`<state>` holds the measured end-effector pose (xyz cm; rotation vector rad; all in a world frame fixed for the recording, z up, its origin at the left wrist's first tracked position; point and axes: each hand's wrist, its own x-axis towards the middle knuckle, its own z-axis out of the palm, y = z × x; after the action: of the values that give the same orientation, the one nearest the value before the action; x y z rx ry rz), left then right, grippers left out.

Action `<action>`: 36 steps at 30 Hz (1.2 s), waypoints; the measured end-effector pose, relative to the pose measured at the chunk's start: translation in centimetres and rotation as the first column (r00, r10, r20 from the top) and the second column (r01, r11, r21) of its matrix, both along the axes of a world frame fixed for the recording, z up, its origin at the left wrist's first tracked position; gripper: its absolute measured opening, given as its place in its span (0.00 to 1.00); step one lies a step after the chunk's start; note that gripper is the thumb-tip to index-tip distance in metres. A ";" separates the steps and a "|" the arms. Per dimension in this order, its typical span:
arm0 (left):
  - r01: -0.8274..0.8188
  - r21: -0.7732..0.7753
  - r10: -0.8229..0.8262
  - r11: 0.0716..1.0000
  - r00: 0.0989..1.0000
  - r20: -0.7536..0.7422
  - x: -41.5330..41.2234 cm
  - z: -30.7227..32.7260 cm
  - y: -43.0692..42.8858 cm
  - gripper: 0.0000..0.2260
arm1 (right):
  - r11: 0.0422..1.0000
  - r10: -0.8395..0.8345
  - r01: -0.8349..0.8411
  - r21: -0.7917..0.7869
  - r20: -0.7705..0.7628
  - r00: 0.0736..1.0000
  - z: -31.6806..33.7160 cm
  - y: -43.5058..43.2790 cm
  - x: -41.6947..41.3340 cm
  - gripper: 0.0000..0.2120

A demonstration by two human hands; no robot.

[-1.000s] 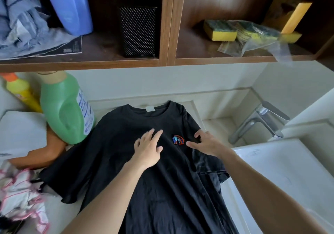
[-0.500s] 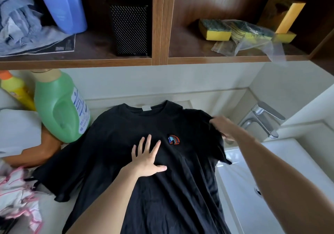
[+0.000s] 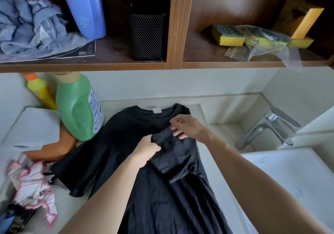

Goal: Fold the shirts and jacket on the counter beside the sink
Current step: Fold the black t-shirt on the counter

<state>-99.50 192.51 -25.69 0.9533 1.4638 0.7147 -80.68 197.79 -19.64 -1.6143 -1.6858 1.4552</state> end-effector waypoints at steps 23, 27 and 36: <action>-0.034 0.186 0.135 0.982 0.817 -0.560 -4.4 -2.8 1.9 0.12 | 0.964 -0.240 0.200 0.175 0.251 0.938 -9.4 -1.5 1.7 0.29; 0.131 0.092 -0.010 0.987 0.622 -0.783 -4.3 -2.0 1.0 0.28 | 0.973 -0.212 0.176 0.148 0.284 0.935 -9.1 -2.1 2.2 0.28; 0.330 0.104 -0.261 0.938 0.871 -0.417 -1.8 1.2 -5.7 0.06 | 0.984 -0.165 0.177 -0.031 0.228 0.960 -5.6 -8.3 5.5 0.17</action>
<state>-101.32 186.81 -24.46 1.4911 1.5695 0.4366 -75.21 189.49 -25.27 -1.9643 -1.5875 1.2815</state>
